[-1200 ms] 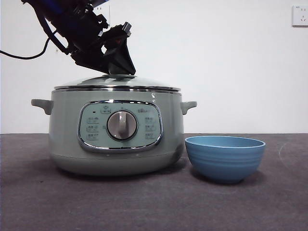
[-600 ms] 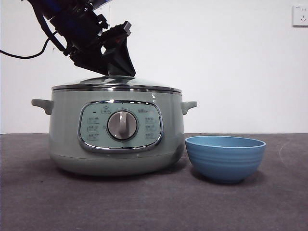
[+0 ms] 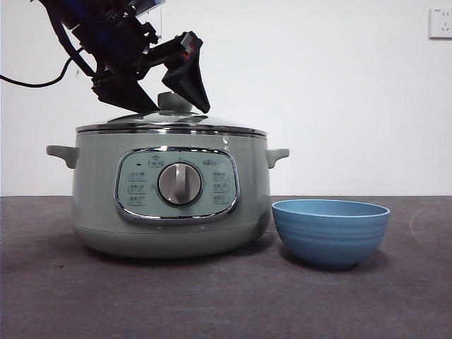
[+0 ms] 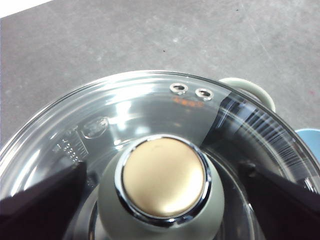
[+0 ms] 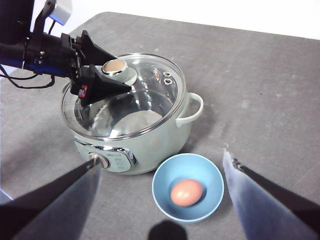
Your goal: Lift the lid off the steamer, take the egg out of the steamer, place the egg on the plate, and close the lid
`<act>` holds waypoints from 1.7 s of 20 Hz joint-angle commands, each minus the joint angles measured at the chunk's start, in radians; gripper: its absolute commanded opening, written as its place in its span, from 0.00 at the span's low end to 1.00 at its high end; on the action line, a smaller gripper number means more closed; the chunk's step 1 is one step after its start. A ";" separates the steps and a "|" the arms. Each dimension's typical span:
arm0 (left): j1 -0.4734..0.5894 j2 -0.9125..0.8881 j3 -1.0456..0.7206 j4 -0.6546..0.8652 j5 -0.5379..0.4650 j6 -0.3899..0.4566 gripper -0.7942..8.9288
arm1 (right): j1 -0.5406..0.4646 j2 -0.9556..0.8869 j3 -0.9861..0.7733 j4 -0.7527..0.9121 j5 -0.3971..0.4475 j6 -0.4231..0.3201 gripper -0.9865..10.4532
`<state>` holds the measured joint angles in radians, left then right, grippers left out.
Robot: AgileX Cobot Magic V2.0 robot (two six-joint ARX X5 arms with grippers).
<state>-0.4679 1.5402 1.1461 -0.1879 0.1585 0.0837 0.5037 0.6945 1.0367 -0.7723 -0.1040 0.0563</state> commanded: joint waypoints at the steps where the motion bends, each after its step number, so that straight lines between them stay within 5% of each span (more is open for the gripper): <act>1: -0.002 -0.027 -0.012 0.008 0.001 -0.009 0.66 | 0.002 -0.001 0.000 0.000 0.000 0.006 0.45; 11: -0.002 -0.209 -0.012 -0.079 0.003 -0.010 0.66 | 0.002 -0.001 0.000 -0.020 0.000 0.002 0.45; 21: -0.003 -0.545 -0.012 -0.439 0.114 -0.085 0.65 | 0.001 -0.001 0.000 -0.237 -0.035 -0.004 0.43; 23: -0.004 -0.584 -0.012 -0.481 0.137 -0.093 0.45 | 0.002 -0.001 0.000 -0.252 -0.135 -0.003 0.28; 25: -0.004 -0.608 -0.012 -0.515 0.172 -0.135 0.13 | 0.002 -0.001 0.000 -0.258 -0.195 -0.004 0.07; 26: -0.004 -0.616 -0.012 -0.531 0.190 -0.146 0.07 | 0.001 -0.001 0.000 -0.260 -0.216 -0.004 0.08; 34: -0.004 -0.621 -0.012 -0.565 0.188 -0.144 0.08 | 0.001 -0.001 0.000 -0.257 -0.231 0.014 0.09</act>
<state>-0.4679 0.9207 1.1442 -0.7570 0.3443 -0.0547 0.5037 0.6945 1.0367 -1.0344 -0.3367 0.0608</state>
